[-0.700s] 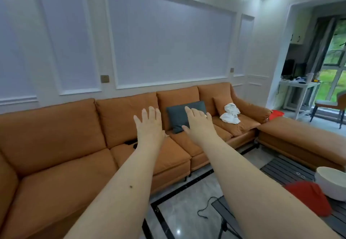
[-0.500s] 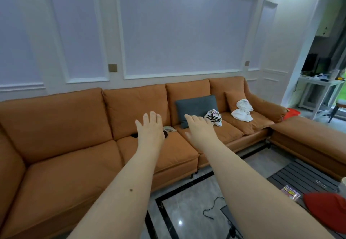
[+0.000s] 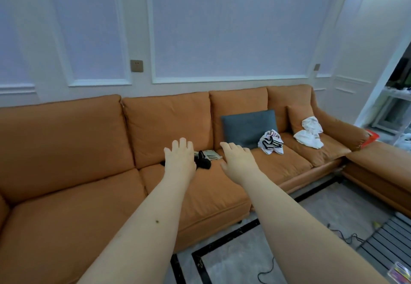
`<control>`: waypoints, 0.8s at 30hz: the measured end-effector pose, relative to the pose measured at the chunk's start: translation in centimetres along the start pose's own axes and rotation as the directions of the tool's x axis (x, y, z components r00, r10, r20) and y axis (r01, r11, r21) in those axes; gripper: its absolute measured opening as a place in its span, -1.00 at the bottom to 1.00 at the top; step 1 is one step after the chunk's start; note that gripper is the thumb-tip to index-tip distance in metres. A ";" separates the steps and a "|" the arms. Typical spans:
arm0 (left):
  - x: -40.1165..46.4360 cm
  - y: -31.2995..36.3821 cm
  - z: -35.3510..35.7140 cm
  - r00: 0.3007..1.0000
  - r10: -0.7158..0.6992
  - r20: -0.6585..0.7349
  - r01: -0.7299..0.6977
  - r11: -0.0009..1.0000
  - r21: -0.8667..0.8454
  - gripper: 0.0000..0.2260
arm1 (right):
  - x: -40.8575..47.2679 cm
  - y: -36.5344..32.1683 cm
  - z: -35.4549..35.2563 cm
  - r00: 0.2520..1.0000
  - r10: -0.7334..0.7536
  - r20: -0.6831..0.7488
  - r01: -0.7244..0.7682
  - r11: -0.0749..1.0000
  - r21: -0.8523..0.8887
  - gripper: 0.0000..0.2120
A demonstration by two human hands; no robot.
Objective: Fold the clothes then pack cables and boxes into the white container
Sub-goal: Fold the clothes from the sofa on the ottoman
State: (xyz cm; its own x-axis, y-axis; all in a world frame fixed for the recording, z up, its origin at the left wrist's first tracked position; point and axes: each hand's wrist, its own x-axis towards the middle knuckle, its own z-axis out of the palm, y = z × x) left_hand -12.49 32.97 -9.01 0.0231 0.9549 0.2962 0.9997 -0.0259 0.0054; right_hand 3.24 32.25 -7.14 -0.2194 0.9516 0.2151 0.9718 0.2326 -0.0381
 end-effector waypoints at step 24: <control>33.2 2.8 26.5 0.898 0.006 0.439 0.026 0.997 -0.067 -0.57 | 35.9 14.2 21.1 0.905 -0.002 0.425 0.006 1.000 -0.009 -0.44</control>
State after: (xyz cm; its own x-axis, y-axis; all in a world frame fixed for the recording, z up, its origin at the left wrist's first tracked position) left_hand -8.64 72.38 -24.45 0.0326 0.9876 -0.1536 0.9968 -0.0209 0.0774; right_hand 7.30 73.92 -20.58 -0.2372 0.9462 -0.2203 0.9711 0.2368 -0.0283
